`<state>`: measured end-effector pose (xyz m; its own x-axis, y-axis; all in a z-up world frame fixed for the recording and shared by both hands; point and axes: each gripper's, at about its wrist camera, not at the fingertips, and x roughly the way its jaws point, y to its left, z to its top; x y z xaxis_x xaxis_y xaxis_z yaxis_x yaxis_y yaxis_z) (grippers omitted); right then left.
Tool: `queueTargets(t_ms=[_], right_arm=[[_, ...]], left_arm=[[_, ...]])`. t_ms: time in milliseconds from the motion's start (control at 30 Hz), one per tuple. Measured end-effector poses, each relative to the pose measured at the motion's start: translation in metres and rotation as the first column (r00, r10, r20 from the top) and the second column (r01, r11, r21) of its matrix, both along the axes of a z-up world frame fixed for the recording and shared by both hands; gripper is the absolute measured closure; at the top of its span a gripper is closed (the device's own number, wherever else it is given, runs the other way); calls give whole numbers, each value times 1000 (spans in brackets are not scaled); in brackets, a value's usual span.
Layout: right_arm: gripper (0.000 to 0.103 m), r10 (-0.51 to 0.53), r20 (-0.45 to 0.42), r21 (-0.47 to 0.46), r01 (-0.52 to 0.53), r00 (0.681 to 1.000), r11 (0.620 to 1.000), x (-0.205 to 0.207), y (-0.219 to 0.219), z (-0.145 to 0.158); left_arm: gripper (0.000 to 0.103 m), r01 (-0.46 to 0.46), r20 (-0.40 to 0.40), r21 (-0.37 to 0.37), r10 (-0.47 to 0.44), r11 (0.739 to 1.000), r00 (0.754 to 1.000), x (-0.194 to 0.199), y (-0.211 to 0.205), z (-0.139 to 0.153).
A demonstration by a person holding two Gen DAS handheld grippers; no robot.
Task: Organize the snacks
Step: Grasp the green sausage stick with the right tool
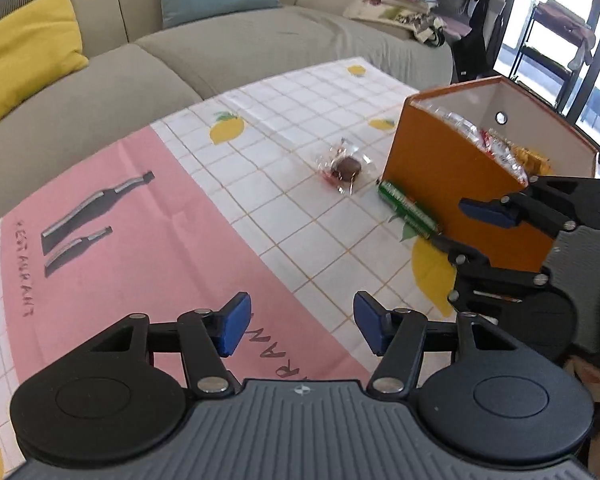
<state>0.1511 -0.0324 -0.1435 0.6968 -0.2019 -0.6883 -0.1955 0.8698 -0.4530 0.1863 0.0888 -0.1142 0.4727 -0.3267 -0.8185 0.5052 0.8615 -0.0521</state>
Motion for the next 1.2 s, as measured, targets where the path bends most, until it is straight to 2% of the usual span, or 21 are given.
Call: queueTargets(t_ms=[167, 333, 467, 600, 667, 767, 833, 900, 1000, 1067, 1100, 1200], right_arm=[[77, -37, -23, -113, 34, 999, 993, 22, -2, -32], [82, -52, -13, -209, 48, 999, 977, 31, 1, -50], [83, -65, -45, -229, 53, 997, 972, 34, 5, -62], [85, -71, -29, -222, 63, 997, 973, 37, 5, -66], [85, -75, -34, -173, 69, 997, 983, 36, 2, -60], [85, -69, -78, -4, 69, 995, 998, 30, -5, -41], [85, -34, -115, 125, 48, 993, 991, 20, -6, -28], [85, -6, -158, 208, 39, 987, 977, 12, -7, -20], [84, -1, -177, 263, 48, 984, 964, 10, -9, -18], [78, 13, -156, 273, 30, 988, 962, 11, -9, -16], [69, 22, -146, 273, 19, 989, 962, 14, -9, -15], [68, 42, -141, 289, 1, 989, 957, 28, -8, -11]], left_arm=[[34, -1, -37, -1, 1, 1000, 999, 10, 2, -17], [36, 11, -51, 21, -9, 1000, 999, 19, 2, -30], [36, 0, -63, -3, -1, 1000, 998, 26, 6, -35], [36, -12, -72, -19, 11, 1000, 997, 30, 11, -37], [36, -19, -75, -22, 17, 1000, 997, 31, 13, -38], [36, -34, -90, -27, 31, 999, 995, 32, 17, -40], [37, -33, -96, -31, 30, 999, 995, 31, 18, -42], [37, -27, -104, -31, 24, 999, 994, 29, 18, -42], [39, -19, -112, -19, 16, 1000, 994, 25, 17, -46], [39, -18, -119, -11, 17, 1000, 993, 23, 17, -48], [40, -18, -120, -11, 16, 1000, 993, 23, 17, -48], [40, -14, -117, -14, 13, 1000, 993, 23, 16, -47]])
